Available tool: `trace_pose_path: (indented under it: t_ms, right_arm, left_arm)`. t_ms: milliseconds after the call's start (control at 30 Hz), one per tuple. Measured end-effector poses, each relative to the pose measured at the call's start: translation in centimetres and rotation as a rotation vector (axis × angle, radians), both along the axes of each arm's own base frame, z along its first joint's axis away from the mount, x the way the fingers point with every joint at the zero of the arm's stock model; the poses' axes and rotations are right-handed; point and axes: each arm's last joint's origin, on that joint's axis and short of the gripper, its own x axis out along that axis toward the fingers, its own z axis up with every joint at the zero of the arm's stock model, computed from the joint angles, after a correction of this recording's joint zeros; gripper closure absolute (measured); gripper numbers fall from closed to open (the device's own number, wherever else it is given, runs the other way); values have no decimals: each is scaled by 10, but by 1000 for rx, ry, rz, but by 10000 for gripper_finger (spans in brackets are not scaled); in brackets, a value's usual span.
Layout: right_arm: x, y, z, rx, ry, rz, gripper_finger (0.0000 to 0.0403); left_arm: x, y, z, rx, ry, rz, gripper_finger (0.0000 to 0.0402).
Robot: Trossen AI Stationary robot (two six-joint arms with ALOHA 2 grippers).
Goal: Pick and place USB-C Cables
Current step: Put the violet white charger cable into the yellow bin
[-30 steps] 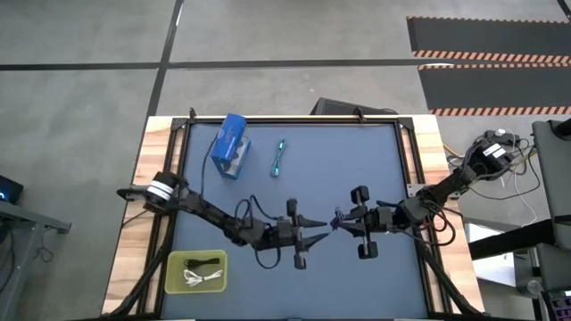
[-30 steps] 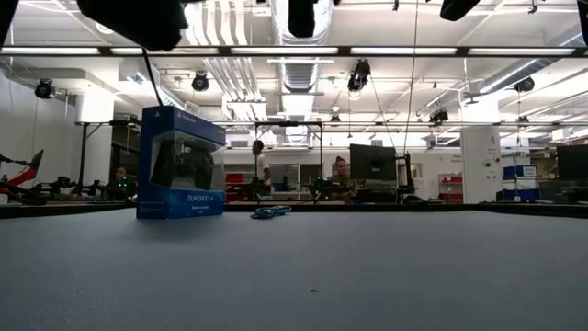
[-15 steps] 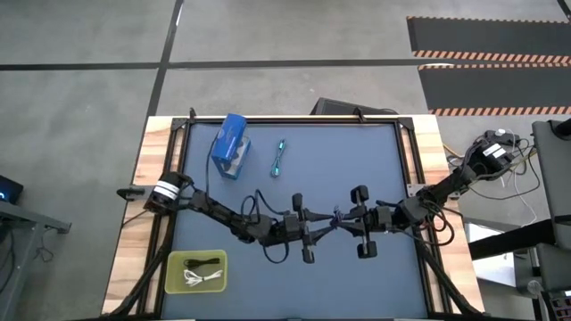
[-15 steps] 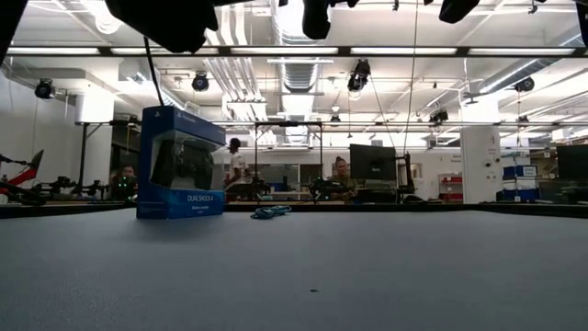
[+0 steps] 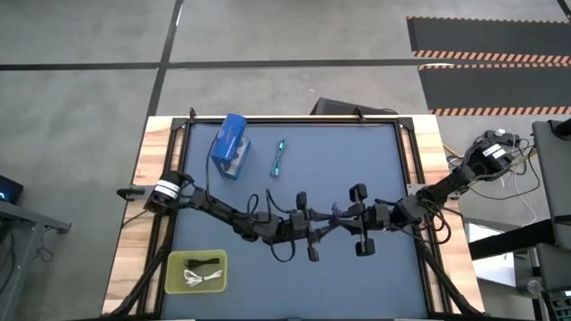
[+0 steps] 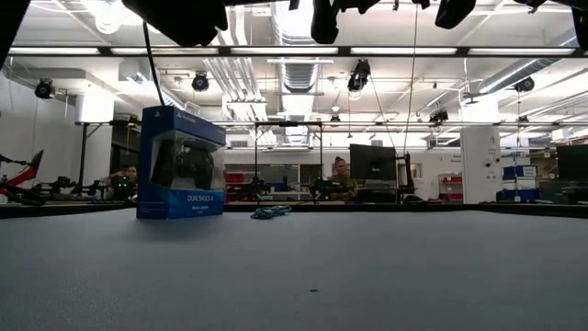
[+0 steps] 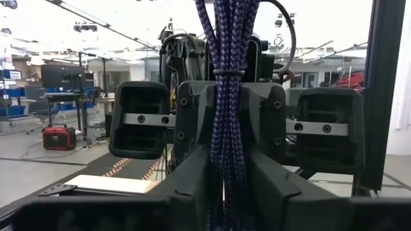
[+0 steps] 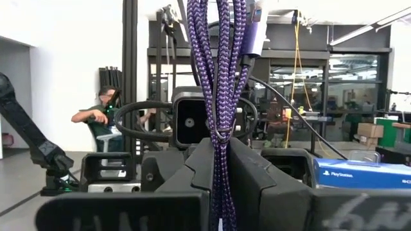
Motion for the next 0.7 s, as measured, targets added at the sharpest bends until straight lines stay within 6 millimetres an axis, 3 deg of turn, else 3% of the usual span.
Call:
trace_pose_path:
  t_ms: [167,533,700]
  right_arm:
    - [0,0,0,23,2,9,359]
    - [-3,-2,5,72,-18,21,239]
    - [-10,-5,14,69,2,24,200]
  left_arm:
    - [0,0,-1,-1,6,-1,388]
    - [-2,-6,-2,-4,21,-3,385]
    - [-6,-12,0,14,115,28,384]
